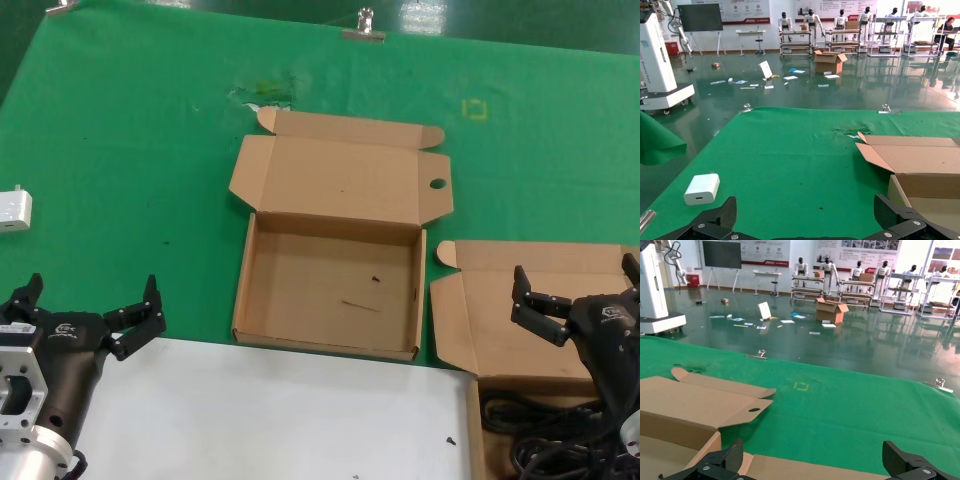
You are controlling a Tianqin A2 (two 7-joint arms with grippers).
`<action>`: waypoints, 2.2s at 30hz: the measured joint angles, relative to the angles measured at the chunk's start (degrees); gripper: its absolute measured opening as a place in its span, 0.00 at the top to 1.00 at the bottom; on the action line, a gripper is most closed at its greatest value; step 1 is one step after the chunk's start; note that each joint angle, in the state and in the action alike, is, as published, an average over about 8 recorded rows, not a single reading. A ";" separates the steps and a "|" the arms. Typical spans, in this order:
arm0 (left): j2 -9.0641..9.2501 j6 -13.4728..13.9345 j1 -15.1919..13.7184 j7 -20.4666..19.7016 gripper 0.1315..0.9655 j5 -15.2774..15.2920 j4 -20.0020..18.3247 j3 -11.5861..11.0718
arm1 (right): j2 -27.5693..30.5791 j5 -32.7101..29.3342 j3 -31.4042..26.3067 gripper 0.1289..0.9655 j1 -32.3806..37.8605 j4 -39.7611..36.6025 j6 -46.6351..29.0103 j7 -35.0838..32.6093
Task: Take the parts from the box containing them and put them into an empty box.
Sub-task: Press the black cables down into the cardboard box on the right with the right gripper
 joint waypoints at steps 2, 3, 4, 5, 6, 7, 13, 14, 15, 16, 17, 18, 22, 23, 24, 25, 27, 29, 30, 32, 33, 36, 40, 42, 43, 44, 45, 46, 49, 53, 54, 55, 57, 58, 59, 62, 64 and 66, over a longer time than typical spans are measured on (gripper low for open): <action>0.00 0.00 0.00 0.00 0.00 0.00 0.00 0.00 | 0.00 0.00 0.00 0.00 0.00 0.00 0.00 0.00; 0.00 0.00 0.00 0.00 0.00 0.00 0.00 0.00 | 0.00 0.00 0.00 0.00 0.00 0.00 0.00 0.00; 0.00 0.00 0.00 0.00 0.00 0.00 0.00 0.00 | 0.00 0.00 0.00 0.00 0.00 0.00 0.00 0.00; 0.00 0.00 0.00 0.00 0.00 0.00 0.00 0.00 | 0.00 0.00 0.00 0.00 0.00 0.00 0.00 0.00; 0.00 0.00 0.00 0.00 0.00 0.00 0.00 0.00 | 0.00 0.00 0.00 0.00 0.00 0.00 0.00 0.00; 0.00 0.00 0.00 0.00 0.00 0.00 0.00 0.00 | 0.00 0.00 0.00 0.00 0.00 0.00 0.00 0.00; 0.00 0.00 0.00 0.00 0.00 0.00 0.00 0.00 | 0.00 0.00 0.00 0.00 0.00 0.00 0.00 0.00; 0.00 0.00 0.00 0.00 0.00 0.00 0.00 0.00 | 0.00 0.00 0.00 0.00 0.00 0.00 0.00 0.00; 0.00 0.00 0.00 0.00 0.00 0.00 0.00 0.00 | 0.00 0.00 0.00 0.00 0.00 0.00 0.00 0.00; 0.00 0.00 0.00 0.00 0.00 0.00 0.00 0.00 | 0.00 0.00 0.00 0.00 0.00 0.00 0.00 0.00; 0.00 0.00 0.00 0.00 0.00 0.00 0.00 0.00 | 0.00 0.00 0.00 0.00 0.00 0.00 0.00 0.00; 0.00 0.00 0.00 0.00 0.00 0.00 0.00 0.00 | 0.00 0.00 0.00 0.00 0.00 0.00 0.00 0.00; 0.00 0.00 0.00 0.00 0.00 0.00 0.00 0.00 | 0.00 0.00 0.00 0.00 0.00 0.00 0.00 0.00; 0.00 0.00 0.00 0.00 0.00 0.00 0.00 0.00 | 0.00 0.00 0.00 0.00 0.00 0.00 0.00 0.00; 0.00 0.00 0.00 0.00 0.00 0.00 0.00 0.00 | 0.00 0.00 0.00 0.00 0.00 0.00 0.00 0.00; 0.00 0.00 0.00 0.00 0.01 0.00 0.00 0.00 | 0.00 0.00 0.00 0.00 0.00 0.00 0.00 0.00; 0.00 0.00 0.00 0.00 0.01 0.00 0.00 0.00 | 0.00 0.00 0.00 0.00 0.00 0.00 0.00 0.00; 0.00 0.00 0.00 0.00 0.02 0.00 0.00 0.00 | 0.00 0.00 0.00 0.00 0.00 0.00 0.00 0.00; 0.00 0.00 0.00 0.00 0.02 0.00 0.00 0.00 | 0.00 0.00 0.00 0.00 0.00 0.00 0.00 0.00; 0.00 0.00 0.00 0.00 0.03 0.00 0.00 0.00 | 0.00 0.00 0.00 0.00 0.00 0.00 0.00 0.00; 0.00 0.00 0.00 0.00 0.04 0.00 0.00 0.00 | 0.00 0.00 0.00 0.00 0.00 0.00 0.00 0.00; 0.00 0.00 0.00 0.00 0.08 0.00 0.00 0.00 | 0.00 0.00 0.00 0.00 0.00 0.00 0.00 0.00; 0.00 0.00 0.00 0.00 0.13 0.00 0.00 0.00 | 0.16 0.10 -0.15 0.00 0.00 0.00 0.07 0.10; 0.00 0.00 0.00 0.00 0.13 0.00 0.00 0.00 | 0.69 0.44 -0.63 0.00 0.00 0.02 0.30 0.48; 0.00 0.00 0.00 0.00 0.13 0.00 0.00 0.00 | 0.99 0.65 -0.90 0.00 -0.01 0.04 0.40 0.71; 0.00 0.00 0.00 0.00 0.13 0.00 0.00 0.00 | 1.31 0.88 -1.17 0.00 -0.03 0.08 0.47 0.96; 0.00 0.00 0.00 0.00 0.16 0.01 0.00 0.00 | 1.63 1.10 -1.44 0.00 -0.05 0.13 0.50 1.21; 0.00 0.00 0.00 0.00 0.18 0.01 0.00 0.00 | 1.95 1.33 -1.68 0.00 -0.07 0.20 0.49 1.47; 0.00 0.00 0.00 0.00 0.25 0.01 0.00 0.00 | 2.53 1.78 -2.03 0.00 -0.16 0.48 0.10 1.95; 0.00 0.00 0.00 0.00 0.32 0.01 0.00 0.00 | 2.67 1.86 -1.93 0.00 -0.19 0.84 -0.81 2.00; 0.00 0.00 0.00 0.00 0.35 0.01 0.00 0.00 | 2.69 1.86 -1.89 0.00 -0.17 0.90 -1.07 1.97; 0.00 0.00 0.00 0.00 0.38 0.01 0.00 0.00 | 2.72 1.86 -1.85 0.00 -0.15 0.94 -1.33 1.92; 0.00 0.00 0.00 0.00 0.45 0.01 0.00 0.00 | 2.79 1.89 -1.73 0.00 -0.09 0.98 -1.97 1.82; 0.00 0.00 0.00 0.00 0.48 0.01 0.00 0.00 | 2.85 1.93 -1.64 0.00 -0.07 0.97 -2.36 1.75; 0.00 0.00 0.00 0.00 0.51 0.01 0.00 0.00 | 2.92 1.97 -1.54 0.00 -0.04 0.95 -2.79 1.67; 0.00 0.00 0.00 0.00 0.57 0.01 0.00 0.00 | 3.46 2.13 -1.18 0.00 0.09 0.77 -4.38 1.41; 0.00 0.00 0.00 0.00 0.63 0.01 0.00 0.00 | 4.10 2.30 -0.93 0.00 0.27 0.55 -5.70 1.19; 0.00 0.00 0.00 0.00 0.68 0.01 0.00 0.00 | 4.93 2.50 -0.61 0.00 0.55 0.28 -7.29 0.79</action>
